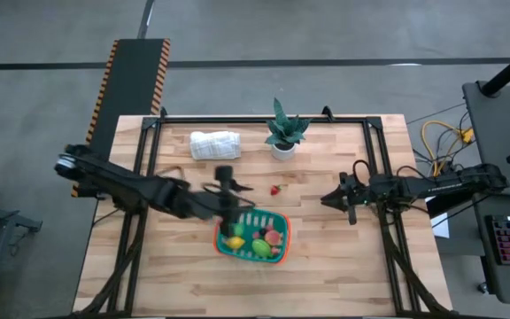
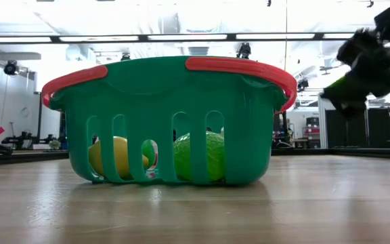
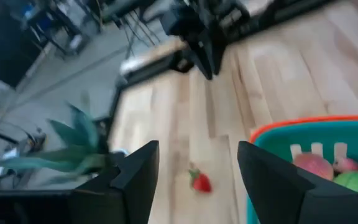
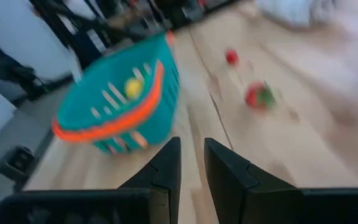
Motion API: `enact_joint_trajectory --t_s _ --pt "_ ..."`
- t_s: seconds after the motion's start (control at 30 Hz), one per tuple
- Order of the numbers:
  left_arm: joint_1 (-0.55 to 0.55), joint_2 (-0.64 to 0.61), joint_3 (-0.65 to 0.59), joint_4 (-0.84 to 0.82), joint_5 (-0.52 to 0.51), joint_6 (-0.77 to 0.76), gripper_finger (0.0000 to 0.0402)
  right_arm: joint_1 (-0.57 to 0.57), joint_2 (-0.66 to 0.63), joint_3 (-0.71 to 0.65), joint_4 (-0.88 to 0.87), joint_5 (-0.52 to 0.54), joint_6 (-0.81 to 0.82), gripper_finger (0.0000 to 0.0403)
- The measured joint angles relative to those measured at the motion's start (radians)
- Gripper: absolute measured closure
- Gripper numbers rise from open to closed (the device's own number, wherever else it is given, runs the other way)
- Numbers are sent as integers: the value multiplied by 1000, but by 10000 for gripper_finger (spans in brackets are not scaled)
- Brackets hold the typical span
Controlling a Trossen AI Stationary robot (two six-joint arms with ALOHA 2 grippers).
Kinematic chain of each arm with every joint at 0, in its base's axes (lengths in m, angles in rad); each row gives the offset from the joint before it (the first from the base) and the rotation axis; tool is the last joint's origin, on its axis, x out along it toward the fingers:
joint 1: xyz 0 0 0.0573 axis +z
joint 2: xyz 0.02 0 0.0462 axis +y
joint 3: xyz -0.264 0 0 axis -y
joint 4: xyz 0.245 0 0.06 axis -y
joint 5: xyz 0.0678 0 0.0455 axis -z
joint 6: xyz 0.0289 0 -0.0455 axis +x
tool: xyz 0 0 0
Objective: Pick and placing Produce into tupperware
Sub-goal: Put the red strawberry into the blue bin
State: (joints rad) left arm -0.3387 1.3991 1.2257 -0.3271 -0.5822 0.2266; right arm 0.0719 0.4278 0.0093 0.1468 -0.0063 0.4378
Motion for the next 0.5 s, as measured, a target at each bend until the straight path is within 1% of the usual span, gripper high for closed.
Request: enact_joint_trajectory --t_s 0.13,0.27,0.37,0.43,0.5 --pt "3 -158 -22 -26 1 20 199 0 0 0 158 0 -101 339" --pt "3 -311 -95 -23 1 14 199 0 1 0 268 0 -210 339" --pt "3 -415 -191 3 3 -13 199 0 1 0 324 17 -257 339" --pt "3 -479 -268 50 3 -33 199 -1 1 0 356 63 -302 338" --pt "3 -533 -351 104 3 -37 199 -1 1 1 364 112 -335 326"
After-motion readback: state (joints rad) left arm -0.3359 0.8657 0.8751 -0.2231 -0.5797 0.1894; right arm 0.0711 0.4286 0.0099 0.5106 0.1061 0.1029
